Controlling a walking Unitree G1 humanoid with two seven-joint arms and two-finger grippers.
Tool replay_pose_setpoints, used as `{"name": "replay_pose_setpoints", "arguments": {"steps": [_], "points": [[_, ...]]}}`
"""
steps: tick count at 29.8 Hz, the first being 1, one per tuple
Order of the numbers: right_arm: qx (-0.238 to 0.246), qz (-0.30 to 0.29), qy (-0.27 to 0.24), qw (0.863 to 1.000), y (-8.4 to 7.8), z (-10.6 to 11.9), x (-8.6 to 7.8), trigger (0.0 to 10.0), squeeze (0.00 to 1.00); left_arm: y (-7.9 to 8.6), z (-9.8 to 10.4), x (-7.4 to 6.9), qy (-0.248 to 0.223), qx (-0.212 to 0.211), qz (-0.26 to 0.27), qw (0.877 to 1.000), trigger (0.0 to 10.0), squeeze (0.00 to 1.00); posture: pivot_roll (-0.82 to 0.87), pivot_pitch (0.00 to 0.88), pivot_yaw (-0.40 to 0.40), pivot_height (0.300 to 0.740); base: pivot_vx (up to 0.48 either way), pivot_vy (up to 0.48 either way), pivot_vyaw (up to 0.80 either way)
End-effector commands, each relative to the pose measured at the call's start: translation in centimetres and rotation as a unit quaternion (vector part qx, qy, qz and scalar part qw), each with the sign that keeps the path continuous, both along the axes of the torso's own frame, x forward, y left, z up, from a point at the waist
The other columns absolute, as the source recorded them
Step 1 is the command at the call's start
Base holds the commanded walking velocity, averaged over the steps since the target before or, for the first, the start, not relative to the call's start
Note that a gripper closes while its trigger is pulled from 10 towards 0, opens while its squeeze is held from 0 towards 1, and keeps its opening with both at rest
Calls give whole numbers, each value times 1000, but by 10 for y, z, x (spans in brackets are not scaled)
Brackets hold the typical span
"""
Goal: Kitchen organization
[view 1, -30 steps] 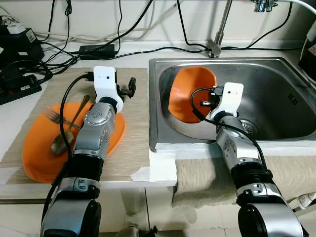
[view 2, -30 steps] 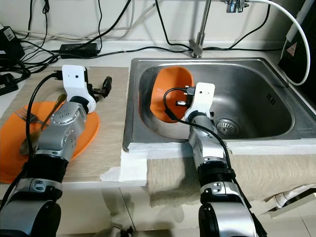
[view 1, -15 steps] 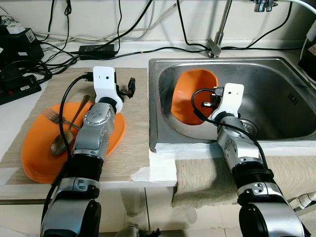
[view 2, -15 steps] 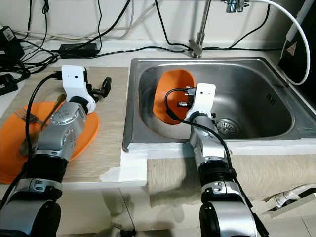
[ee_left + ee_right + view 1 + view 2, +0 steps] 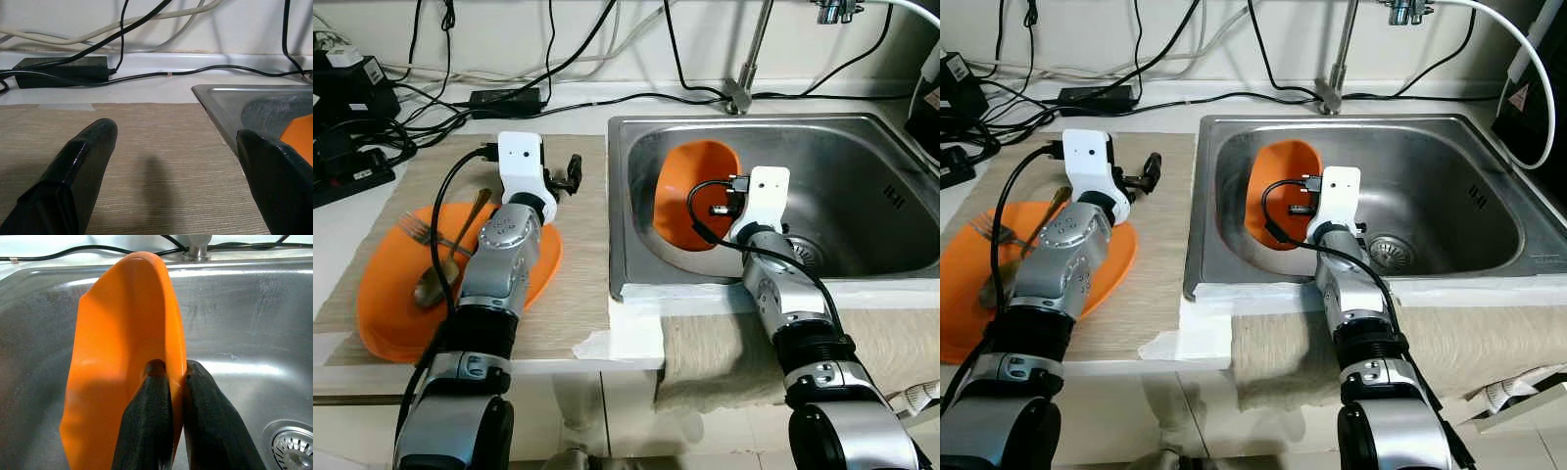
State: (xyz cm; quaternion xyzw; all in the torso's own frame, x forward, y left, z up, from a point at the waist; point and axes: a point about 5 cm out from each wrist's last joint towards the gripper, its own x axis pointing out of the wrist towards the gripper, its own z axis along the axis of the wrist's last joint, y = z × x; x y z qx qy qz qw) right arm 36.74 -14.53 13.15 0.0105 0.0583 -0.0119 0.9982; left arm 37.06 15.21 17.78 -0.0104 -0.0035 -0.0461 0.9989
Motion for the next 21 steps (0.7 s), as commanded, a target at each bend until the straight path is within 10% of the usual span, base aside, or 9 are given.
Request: {"name": "replay_pose_setpoints", "arguments": {"steps": [1, 21], "points": [[6, 0, -17, 1000, 0, 6, 1, 0, 0, 0, 7, 1, -6, 2, -5, 1000, 10000, 0, -8, 0, 35, 740, 0, 0, 0], [26, -30, 14, 999, -9, -13, -4, 0, 0, 0, 7, 2, -3, 6, -11, 1000, 10000, 0, -7, 0, 53, 740, 0, 0, 0]]}}
